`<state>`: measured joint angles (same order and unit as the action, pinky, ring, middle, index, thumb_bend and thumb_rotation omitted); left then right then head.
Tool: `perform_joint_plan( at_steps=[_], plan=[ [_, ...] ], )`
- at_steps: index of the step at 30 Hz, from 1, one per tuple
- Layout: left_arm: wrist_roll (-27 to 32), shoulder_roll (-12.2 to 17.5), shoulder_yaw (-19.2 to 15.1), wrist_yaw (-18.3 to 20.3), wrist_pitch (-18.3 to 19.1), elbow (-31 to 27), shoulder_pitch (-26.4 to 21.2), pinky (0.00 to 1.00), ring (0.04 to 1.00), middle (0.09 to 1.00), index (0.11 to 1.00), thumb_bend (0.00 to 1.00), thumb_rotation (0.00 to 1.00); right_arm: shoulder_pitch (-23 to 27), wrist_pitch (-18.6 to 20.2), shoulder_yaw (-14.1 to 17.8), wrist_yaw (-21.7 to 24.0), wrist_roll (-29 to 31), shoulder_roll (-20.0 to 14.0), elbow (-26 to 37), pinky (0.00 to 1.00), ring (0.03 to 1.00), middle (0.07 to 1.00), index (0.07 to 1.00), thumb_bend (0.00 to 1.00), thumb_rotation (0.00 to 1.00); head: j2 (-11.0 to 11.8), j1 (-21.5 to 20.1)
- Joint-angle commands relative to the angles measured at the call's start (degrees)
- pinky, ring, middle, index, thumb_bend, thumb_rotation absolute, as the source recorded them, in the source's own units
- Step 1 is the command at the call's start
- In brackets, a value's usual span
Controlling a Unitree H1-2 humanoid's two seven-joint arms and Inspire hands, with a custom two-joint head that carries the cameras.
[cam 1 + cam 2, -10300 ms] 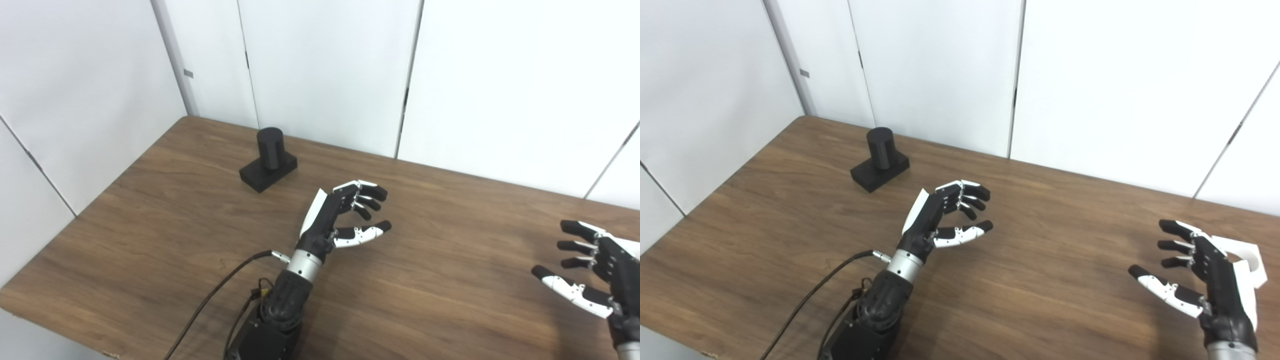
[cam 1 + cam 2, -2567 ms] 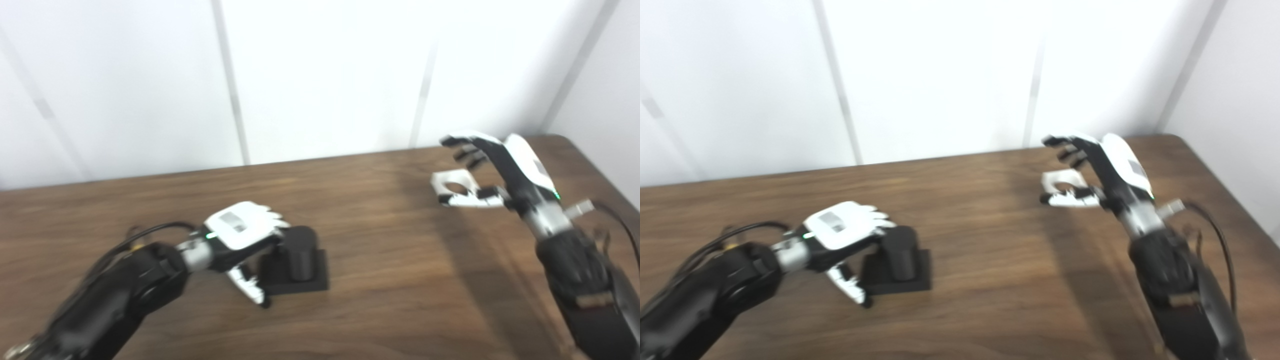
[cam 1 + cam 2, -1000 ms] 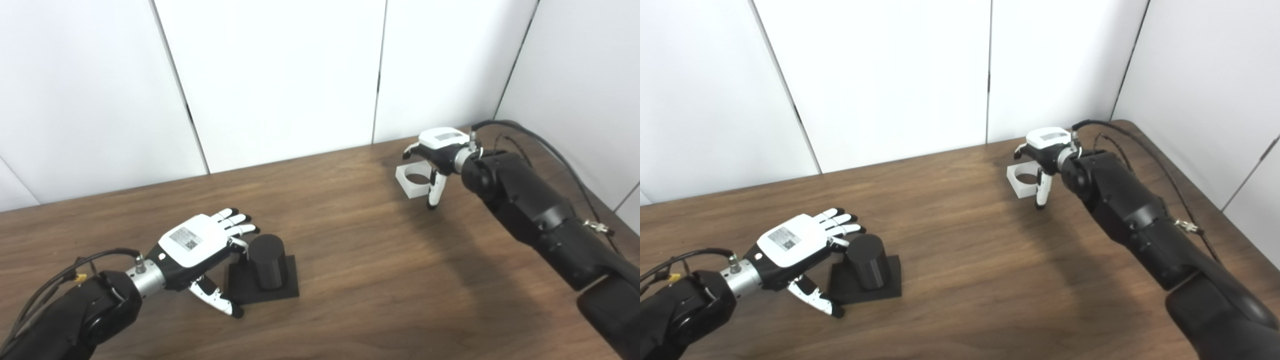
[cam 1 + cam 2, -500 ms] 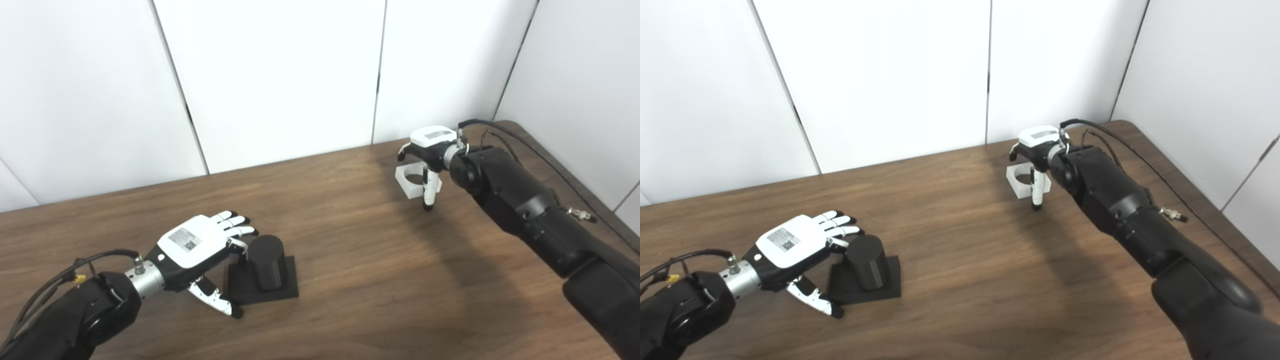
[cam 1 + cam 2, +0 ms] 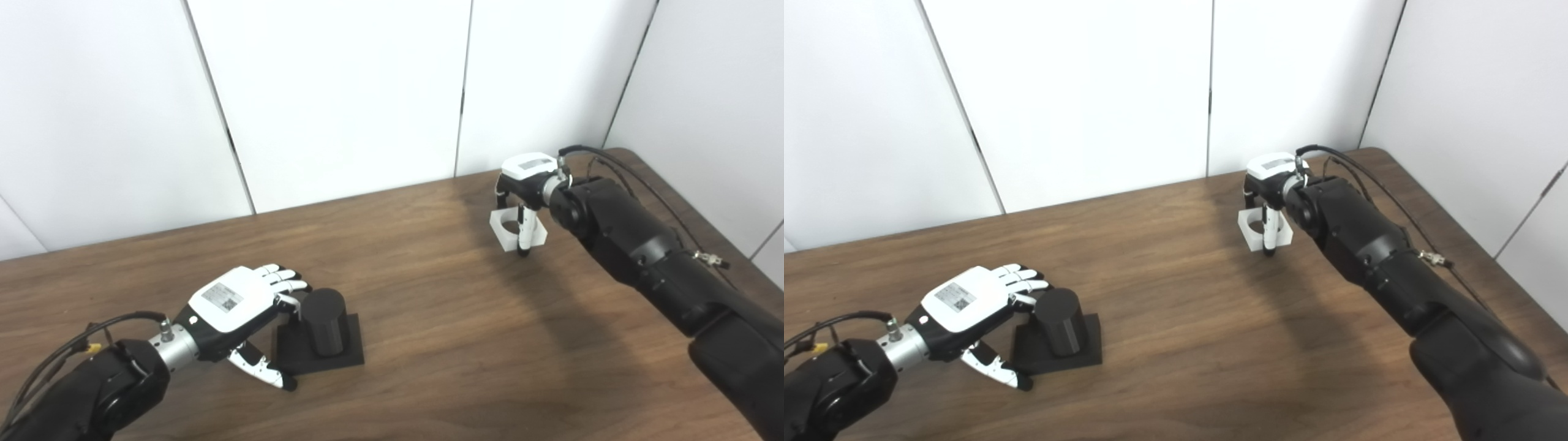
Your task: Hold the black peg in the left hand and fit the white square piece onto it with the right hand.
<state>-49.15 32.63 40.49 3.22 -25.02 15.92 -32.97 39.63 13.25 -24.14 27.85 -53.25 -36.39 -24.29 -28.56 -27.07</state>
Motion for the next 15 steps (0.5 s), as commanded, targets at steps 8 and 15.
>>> perform_joint_plan(
  at_steps=[8,15],
  plan=[
    [-4.94,4.25,3.30,9.28,0.24,1.78,4.92,0.90,0.903,0.867,0.489,0.52,0.08,1.27,1.09,0.10,0.16,-1.01,-3.31,0.39,0.72,0.780,0.729,0.494,0.52,0.15,-0.32,0.08],
    [-3.78,3.97,2.67,10.13,0.77,0.01,5.17,0.88,0.878,0.849,0.489,0.52,0.08,-0.21,-1.92,3.85,-2.33,3.81,-3.93,1.93,0.71,0.782,0.735,0.485,0.52,0.14,-1.55,2.74]
  ],
)
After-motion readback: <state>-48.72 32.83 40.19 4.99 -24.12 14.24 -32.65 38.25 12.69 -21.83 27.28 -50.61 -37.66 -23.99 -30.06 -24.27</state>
